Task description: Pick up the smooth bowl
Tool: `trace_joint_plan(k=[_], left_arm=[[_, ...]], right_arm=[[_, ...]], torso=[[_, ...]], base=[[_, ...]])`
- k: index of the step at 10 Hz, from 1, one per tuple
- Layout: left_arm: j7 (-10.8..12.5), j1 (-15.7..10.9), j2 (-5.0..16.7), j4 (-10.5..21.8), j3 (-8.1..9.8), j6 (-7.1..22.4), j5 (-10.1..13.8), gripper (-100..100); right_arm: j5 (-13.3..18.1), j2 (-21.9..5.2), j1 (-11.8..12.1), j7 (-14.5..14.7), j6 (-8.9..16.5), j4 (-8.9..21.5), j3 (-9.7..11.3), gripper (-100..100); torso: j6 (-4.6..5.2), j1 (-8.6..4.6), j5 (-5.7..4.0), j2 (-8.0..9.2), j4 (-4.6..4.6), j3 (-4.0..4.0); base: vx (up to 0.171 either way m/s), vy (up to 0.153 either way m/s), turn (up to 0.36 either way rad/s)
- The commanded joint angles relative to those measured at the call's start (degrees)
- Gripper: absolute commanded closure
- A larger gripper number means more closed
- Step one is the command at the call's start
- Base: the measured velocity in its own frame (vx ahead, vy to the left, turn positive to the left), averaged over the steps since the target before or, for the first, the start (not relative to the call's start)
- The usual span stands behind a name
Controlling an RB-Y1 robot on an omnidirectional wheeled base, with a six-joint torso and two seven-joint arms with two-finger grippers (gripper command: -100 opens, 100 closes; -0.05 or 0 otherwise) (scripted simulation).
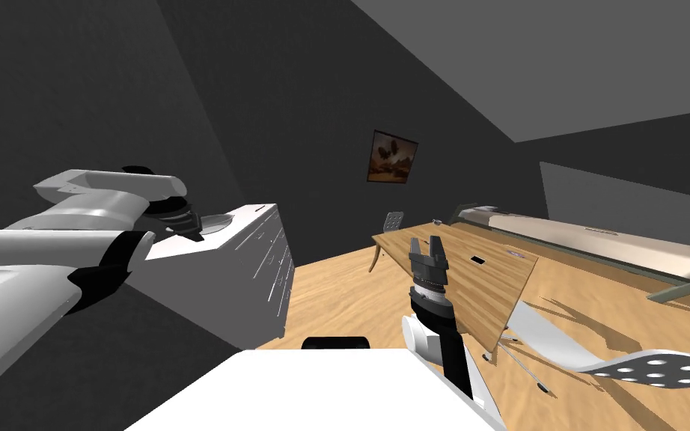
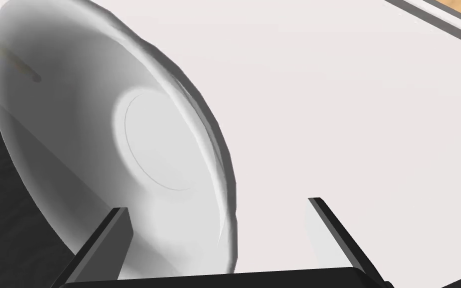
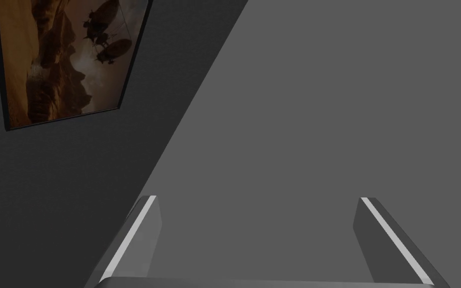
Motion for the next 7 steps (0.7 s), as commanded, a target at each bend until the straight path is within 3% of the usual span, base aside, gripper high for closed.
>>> trace_joint_plan(k=[1,3,4,5,7], left_arm=[[2.0,2.9,2.9,-2.5,-1.04,0.2,2.9,-100],[2.0,4.6,3.0,-2.5,-1.04,0.2,4.0,-100],[3.8,6.4,5.6,-3.9,-2.18,0.0,6.4,-100],[3.8,8.0,6.0,-3.9,-2.18,0.0,7.9,-100],[3.8,8.6,6.0,-3.9,-2.18,0.0,7.9,-100]], right_arm=[[0.0,0.0,0.0,0.0,0.0,0.0,0.0,0],[0.0,0.0,0.0,0.0,0.0,0.0,0.0,0],[0.0,0.0,0.0,0.0,0.0,0.0,0.0,0],[0.0,0.0,0.0,0.0,0.0,0.0,0.0,0],[0.0,0.0,0.0,0.0,0.0,0.0,0.0,0]], torso=[[0.0,0.0,0.0,0.0,0.0,0.0],[0.0,0.02,0.0,0.09,0.02,0.05],[-0.02,0.03,0.0,0.06,0.02,0.04],[0.08,0.02,-0.02,0.1,0.01,0.05],[-0.02,0.02,0.0,0.07,0.02,0.05]], base=[[-0.036,0.003,-0.381],[-0.04,0.017,-0.062],[-0.044,0.016,-0.283],[-0.056,0.022,-0.218],[-0.017,0.005,0.022]])
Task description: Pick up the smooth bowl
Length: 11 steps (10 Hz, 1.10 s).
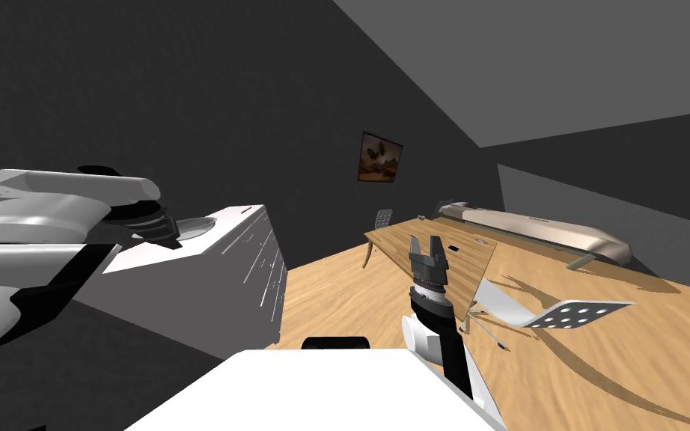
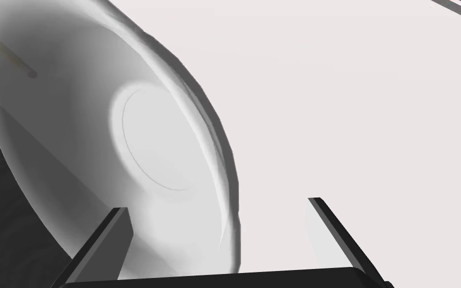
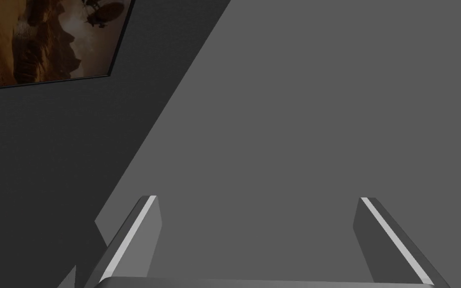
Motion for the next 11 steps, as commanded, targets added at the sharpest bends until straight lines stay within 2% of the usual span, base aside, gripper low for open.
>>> trace_joint_plan(k=[1,2,3,4,5,6,7,8,9,10,11], left_arm=[[2.3,2.9,2.9,-2.7,-0.76,0.3,2.9,-100],[2.3,3.8,3.1,-2.7,-0.76,0.3,4.2,-100],[2.3,5.0,3.1,-2.7,-0.76,0.3,4.3,-100],[4.1,7.3,5.8,-4.1,-1.89,0.1,6.9,-100],[4.1,9.0,6.0,-4.1,-1.89,0.1,8.2,-100],[4.1,9.0,6.0,-4.1,-1.89,0.1,8.2,-100],[5.9,11.6,8.6,-5.6,-3.03,-0.2,10.7,-100],[5.9,11.4,9.0,-5.6,-3.03,-0.2,11.6,-100],[5.9,12.9,9.0,-5.6,-3.03,-0.2,12.1,-100],[7.7,16.4,11.9,-7.1,-4.16,-0.4,15.1,-100],[7.7,16.8,11.9,-7.1,-4.16,-0.4,16.0,-100]], right_arm=[[0.0,0.0,0.0,0.0,0.0,0.0,0.0,0],[0.0,0.0,0.0,0.0,0.0,0.0,0.0,0],[0.0,0.0,0.0,0.0,0.0,0.0,0.0,0],[0.0,0.0,0.0,0.0,0.0,0.0,0.0,0],[0.0,0.0,0.0,0.0,0.0,0.0,0.0,0],[0.0,0.0,0.0,0.0,0.0,0.0,0.0,0],[0.0,0.0,0.0,0.0,0.0,0.0,0.0,0],[0.0,0.0,0.0,0.0,0.0,0.0,0.0,0],[0.0,0.0,0.0,0.0,0.0,0.0,0.0,0],[0.0,0.0,0.0,0.0,0.0,0.0,0.0,0],[0.0,0.0,0.0,0.0,0.0,0.0,0.0,0]], torso=[[0.0,0.0,0.0,0.0,0.0,0.0],[0.12,-0.03,-0.03,0.04,-0.01,0.01],[0.01,0.01,0.0,0.1,0.02,0.05],[-0.02,0.03,0.01,0.07,0.02,0.04],[0.11,0.0,-0.02,0.12,0.01,0.05],[0.01,0.03,0.0,0.13,0.03,0.07],[-0.04,0.04,0.01,0.07,0.03,0.05],[0.1,0.0,-0.02,0.09,0.01,0.04],[0.01,0.02,-0.01,0.11,0.03,0.06],[-0.04,0.03,0.01,0.07,0.02,0.05],[0.07,0.01,-0.02,0.09,0.01,0.05]], base=[[-0.035,0.003,-0.351],[-0.053,0.017,-0.193],[-0.029,0.01,0.034],[-0.054,0.007,-0.338],[-0.059,0.017,-0.197],[-0.024,0.01,0.054],[-0.046,0.007,-0.302],[-0.053,0.013,-0.212],[-0.025,0.008,0.042],[-0.043,0.002,-0.247],[-0.055,0.012,-0.21]])
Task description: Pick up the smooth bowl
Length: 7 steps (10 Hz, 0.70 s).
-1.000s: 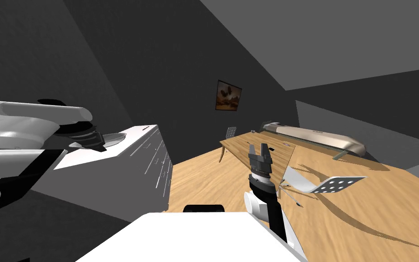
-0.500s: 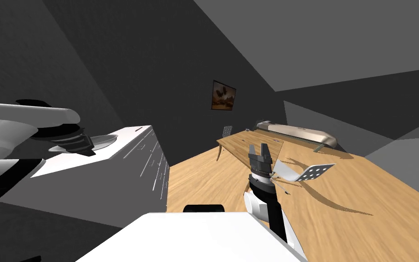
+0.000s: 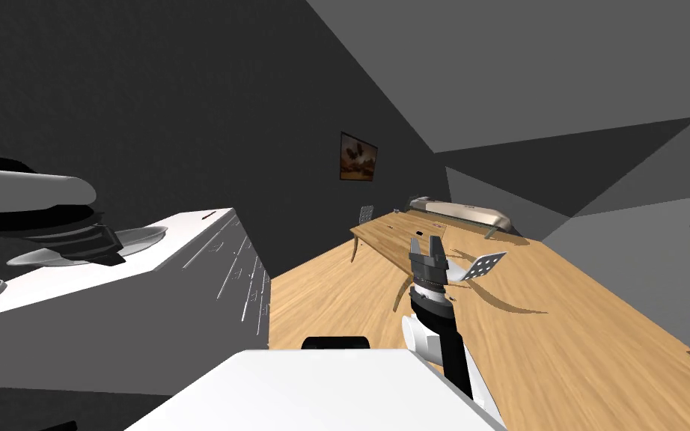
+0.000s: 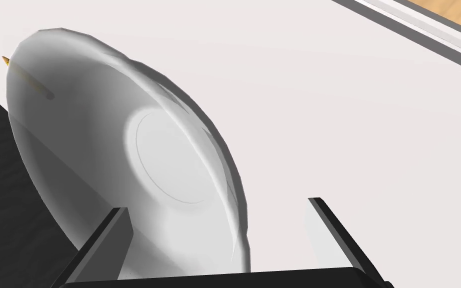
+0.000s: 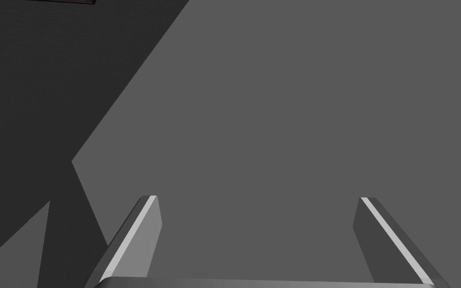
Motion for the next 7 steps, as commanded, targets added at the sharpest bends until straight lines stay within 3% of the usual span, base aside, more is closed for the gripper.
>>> trace_joint_plan(k=[1,2,3,4,7], left_arm=[[2.4,2.9,2.9,-2.0,-1.25,-0.2,2.9,-100],[2.4,4.8,3.3,-2.0,-1.25,-0.2,4.8,-100],[2.5,4.9,2.9,-2.7,-0.55,-0.2,4.1,-100],[2.8,5.1,3.0,-2.8,-0.55,-0.2,4.3,100],[2.8,5.1,3.0,-2.8,-0.52,-0.1,4.3,100]], right_arm=[[0.0,0.0,0.0,0.0,0.0,0.0,0.0,0],[0.0,0.0,0.0,0.0,0.0,0.0,0.0,0],[0.0,0.0,0.0,0.0,0.0,0.0,0.0,0],[0.0,0.0,0.0,0.0,0.0,0.0,0.0,0],[0.0,0.0,0.0,0.0,0.0,0.0,0.0,0]], torso=[[0.0,0.0,0.0,0.0,0.0,0.0],[0.07,0.01,-0.02,0.1,0.01,0.05],[-0.04,0.03,0.01,0.08,0.03,0.06],[-0.04,0.01,0.01,-0.04,0.0,-0.01],[-0.01,0.0,-0.01,-0.2,-0.05,-0.12]], base=[[-0.089,0.02,-0.387],[-0.071,0.018,-0.177],[-0.021,0.004,-0.002],[-0.005,0.001,0.001],[0.0,0.0,0.0]])
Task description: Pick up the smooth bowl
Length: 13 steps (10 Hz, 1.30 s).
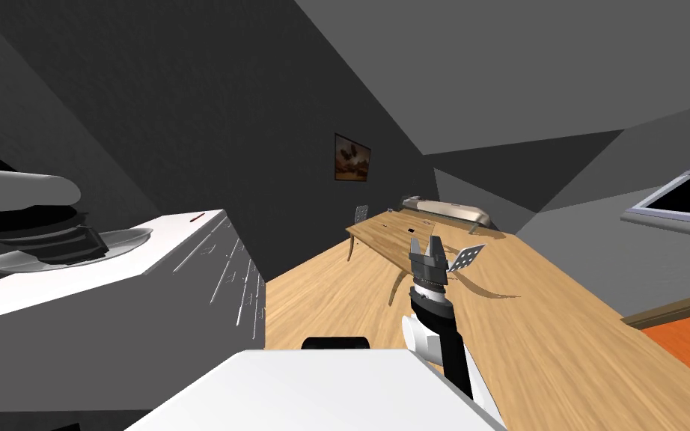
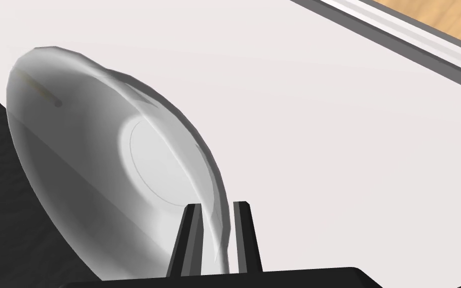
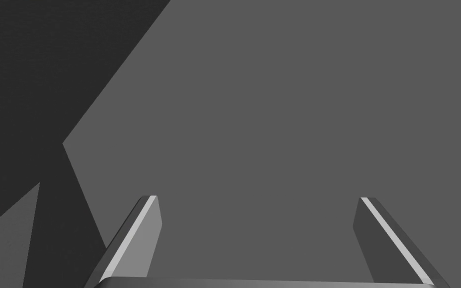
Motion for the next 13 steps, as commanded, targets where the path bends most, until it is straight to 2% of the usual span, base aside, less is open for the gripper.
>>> trace_joint_plan(k=[1,2,3,5,6,7,8,9,10,11,12,13], left_arm=[[0.0,0.0,0.0,0.0,0.0,0.0,0.0,100],[0.0,0.0,0.0,0.0,0.0,0.0,0.0,0],[-2.2,-2.9,-2.6,2.2,0.41,0.2,-2.9,100],[-2.2,-4.2,-2.6,2.2,0.41,0.2,-3.4,100],[-4.0,-6.4,-5.2,3.7,1.54,0.4,-6.0,100],[-4.0,-7.6,-5.5,3.7,1.54,0.4,-7.3,100],[-4.0,-8.2,-5.5,3.7,1.54,0.4,-7.3,100],[-5.8,-9.5,-8.0,5.2,2.68,0.6,-9.5,100],[-5.8,-11.2,-8.5,5.2,2.68,0.6,-10.9,100],[-5.8,-12.1,-8.5,5.2,2.68,0.6,-11.2,100],[-7.7,-13.7,-11.0,6.7,3.81,0.9,-13.4,100],[-7.7,-15.6,-11.4,6.7,3.81,0.9,-15.0,100]], right_arm=[[0.0,0.0,0.0,0.0,0.0,0.0,0.0,0],[0.0,0.0,0.0,0.0,0.0,0.0,0.0,0],[0.0,0.0,0.0,0.0,0.0,0.0,0.0,0],[0.0,0.0,0.0,0.0,0.0,0.0,0.0,0],[0.0,0.0,0.0,0.0,0.0,0.0,0.0,0],[0.0,0.0,0.0,0.0,0.0,0.0,0.0,0],[0.0,0.0,0.0,0.0,0.0,0.0,0.0,0],[0.0,0.0,0.0,0.0,0.0,0.0,0.0,0],[0.0,0.0,0.0,0.0,0.0,0.0,0.0,0],[0.0,0.0,0.0,0.0,0.0,0.0,0.0,0],[0.0,0.0,0.0,0.0,0.0,0.0,0.0,0],[0.0,0.0,0.0,0.0,0.0,0.0,0.0,0]], torso=[[0.0,0.0,0.0,0.0,0.0,0.0],[0.01,-0.02,-0.02,0.0,0.0,0.0],[0.01,-0.04,-0.03,0.0,0.01,0.0],[-0.26,0.05,0.11,-0.05,-0.04,-0.04],[-0.12,0.04,0.08,-0.02,-0.04,-0.03],[-0.25,0.06,0.14,-0.05,-0.06,-0.04],[-0.31,0.14,0.21,0.0,-0.07,-0.03],[-0.22,0.18,0.21,0.08,-0.05,0.02],[-0.52,0.26,0.38,0.1,-0.09,0.02],[-0.49,0.35,0.43,0.16,-0.11,0.03],[-0.39,0.37,0.42,0.23,-0.1,0.06],[-0.62,0.43,0.52,0.25,-0.12,0.07]], base=[[0.0,0.0,0.0],[0.0,0.0,0.0],[0.057,-0.004,0.298],[0.058,-0.02,0.16],[0.058,-0.012,0.199],[0.061,-0.01,0.207],[0.025,-0.006,0.057],[0.056,-0.001,0.273],[0.06,-0.013,0.191],[0.018,-0.009,0.016],[0.032,-0.001,0.262],[0.052,-0.008,0.202]])
